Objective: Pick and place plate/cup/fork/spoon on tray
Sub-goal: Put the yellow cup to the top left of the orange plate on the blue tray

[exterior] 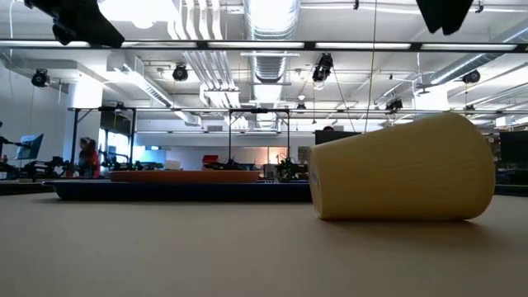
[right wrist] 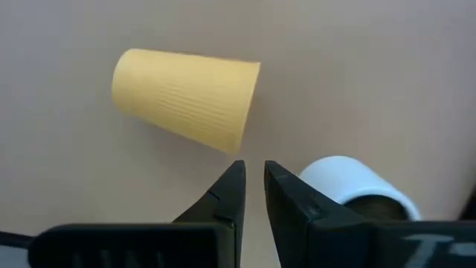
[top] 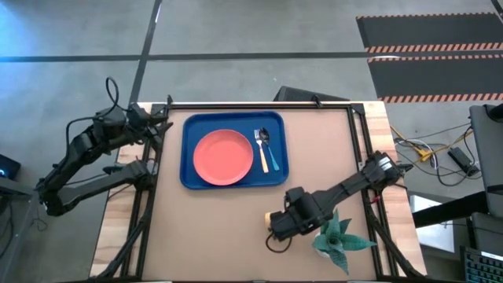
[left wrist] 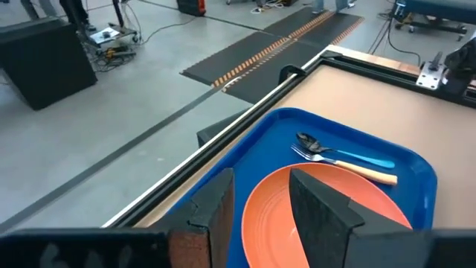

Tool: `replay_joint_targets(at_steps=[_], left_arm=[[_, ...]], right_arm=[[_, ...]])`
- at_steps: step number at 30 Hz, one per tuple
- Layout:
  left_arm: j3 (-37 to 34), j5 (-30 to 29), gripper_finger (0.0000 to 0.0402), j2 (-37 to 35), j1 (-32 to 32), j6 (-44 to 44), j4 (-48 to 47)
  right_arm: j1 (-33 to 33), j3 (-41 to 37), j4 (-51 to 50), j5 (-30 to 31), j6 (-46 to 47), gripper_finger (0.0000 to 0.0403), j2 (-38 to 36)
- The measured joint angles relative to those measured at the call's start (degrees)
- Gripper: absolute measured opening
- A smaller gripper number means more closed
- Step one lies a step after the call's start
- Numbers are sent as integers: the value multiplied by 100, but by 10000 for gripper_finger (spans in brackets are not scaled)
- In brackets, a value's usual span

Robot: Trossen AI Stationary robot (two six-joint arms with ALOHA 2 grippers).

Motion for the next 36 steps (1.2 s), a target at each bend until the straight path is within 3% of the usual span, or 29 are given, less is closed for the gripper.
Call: replay_joint_targets(at_steps=[12,17,29,36], left_arm=[[0,90,113,-125,0,0,0],[0,90,113,-133,0,0,2],[0,87,113,-118,0,1,2],[0,85,113,-81,0,-3,4]], right_arm=[[4,-901,813,-431,37,151,9],[4,-969,912,-108,41,180,9],[-44,-1881,1925,204,41,187,7],[-75,-2149,2363,874,59,187,7]])
